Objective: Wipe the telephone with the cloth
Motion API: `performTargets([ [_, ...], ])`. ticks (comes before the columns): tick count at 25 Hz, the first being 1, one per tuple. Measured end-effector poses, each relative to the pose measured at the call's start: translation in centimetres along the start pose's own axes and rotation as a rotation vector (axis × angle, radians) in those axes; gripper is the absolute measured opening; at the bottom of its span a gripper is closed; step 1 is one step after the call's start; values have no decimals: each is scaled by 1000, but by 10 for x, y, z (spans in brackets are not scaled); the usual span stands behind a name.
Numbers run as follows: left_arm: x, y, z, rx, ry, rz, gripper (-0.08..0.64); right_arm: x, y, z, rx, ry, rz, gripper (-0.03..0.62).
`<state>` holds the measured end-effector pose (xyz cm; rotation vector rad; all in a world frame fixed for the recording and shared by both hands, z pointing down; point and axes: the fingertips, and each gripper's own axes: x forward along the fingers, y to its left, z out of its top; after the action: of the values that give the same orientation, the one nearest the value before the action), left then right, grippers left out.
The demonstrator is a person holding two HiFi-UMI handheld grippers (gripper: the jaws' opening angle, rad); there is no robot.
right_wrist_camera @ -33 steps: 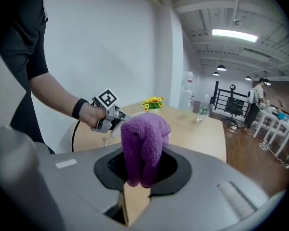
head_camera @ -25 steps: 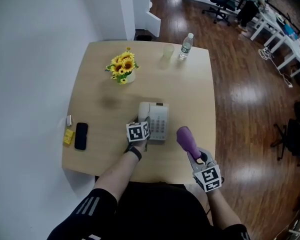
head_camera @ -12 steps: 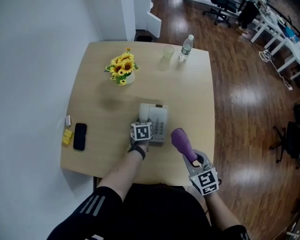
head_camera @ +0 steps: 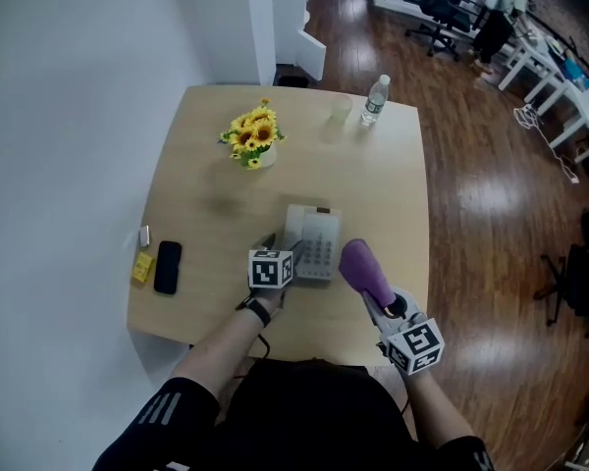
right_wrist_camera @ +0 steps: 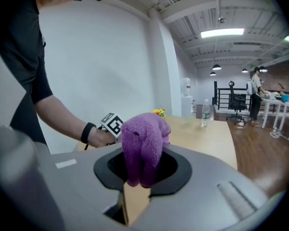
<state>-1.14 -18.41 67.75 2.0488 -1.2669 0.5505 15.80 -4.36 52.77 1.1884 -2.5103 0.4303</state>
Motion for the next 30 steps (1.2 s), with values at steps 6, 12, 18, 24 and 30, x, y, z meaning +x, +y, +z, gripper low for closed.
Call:
performTargets([
  [6, -77, 9, 12, 26, -117, -103, 319, 5, 4, 20, 77, -67, -9, 75],
  [12, -162, -39, 12, 242, -222, -366, 287, 2, 18, 39, 235, -150, 29, 75],
  [18, -217, -61, 9, 319, -276, -496, 279, -8, 43, 48, 317, -194, 77, 75],
  [24, -250, -70, 5, 236, -368, -482, 272, -34, 68, 48, 230, -188, 145, 74],
  [30, -273, -114, -29, 204, -384, -477, 272, -91, 83, 30, 218, -211, 179, 74],
])
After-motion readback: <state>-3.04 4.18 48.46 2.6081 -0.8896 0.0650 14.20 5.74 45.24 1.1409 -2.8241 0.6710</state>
